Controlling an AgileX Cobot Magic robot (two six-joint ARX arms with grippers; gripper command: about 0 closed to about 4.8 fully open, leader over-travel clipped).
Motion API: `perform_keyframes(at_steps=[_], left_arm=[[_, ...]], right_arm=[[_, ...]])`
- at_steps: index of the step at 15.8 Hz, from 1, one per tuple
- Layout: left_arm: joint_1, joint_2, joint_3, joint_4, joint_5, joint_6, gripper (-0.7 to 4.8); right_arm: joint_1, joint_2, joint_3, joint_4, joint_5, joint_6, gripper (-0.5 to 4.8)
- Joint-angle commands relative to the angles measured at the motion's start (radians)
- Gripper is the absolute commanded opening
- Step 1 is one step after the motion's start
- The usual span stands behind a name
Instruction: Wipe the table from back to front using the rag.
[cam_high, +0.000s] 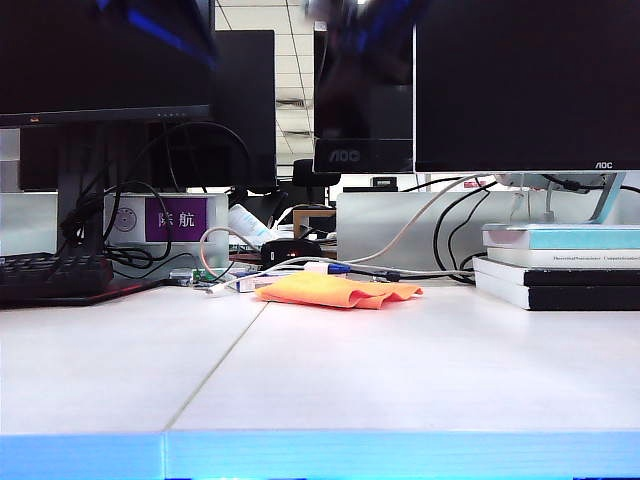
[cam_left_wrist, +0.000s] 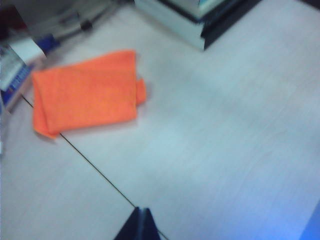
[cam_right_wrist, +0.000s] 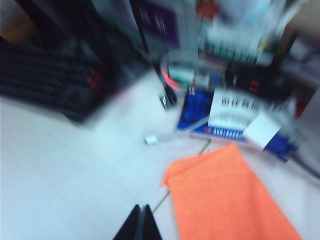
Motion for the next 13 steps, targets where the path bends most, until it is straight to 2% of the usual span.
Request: perform_keyframes(at_steps=[1, 2, 3, 4, 5, 8, 10, 13], left_arm=[[-0.001, -0.131, 0.004, -0.069, 0.007, -0.023, -0.06], [-0.001, -0.161, 0.004, -0.079, 0.007, -0.021, -0.06], [-0.001, -0.311, 0.004, -0.101, -0.023, -0.023, -0.06], [-0.002, -0.494, 0.004, -0.186, -0.11, -0.138, -0.06], [-0.002, -0.577, 0.003, -0.264, -0.132, -0.145, -0.06], [-0.002, -0.752, -0.029, -0.363, -0.144, -0.146, -0.06], [-0.002, -0.867, -0.105, -0.389, -0.143, -0.161, -0.06], [-0.001, -1.044, -0.278, -0.361, -0.15, -0.202, -0.06]], right_arm=[[0.005, -0.176, 0.005, -0.084, -0.005, -0.004, -0.01], [0.006, -0.211, 0.005, -0.097, -0.005, -0.004, -0.01], [0.006, -0.388, 0.005, -0.175, 0.043, -0.004, -0.01], [0.006, -0.558, 0.004, -0.293, 0.107, -0.03, -0.01], [0.006, -0.624, 0.004, -0.366, 0.159, -0.061, -0.01], [0.006, -0.71, 0.0, -0.501, 0.201, -0.072, -0.01], [0.006, -0.764, -0.048, -0.519, 0.202, -0.087, -0.01], [0.006, -0.869, -0.22, -0.472, 0.204, -0.086, -0.01]])
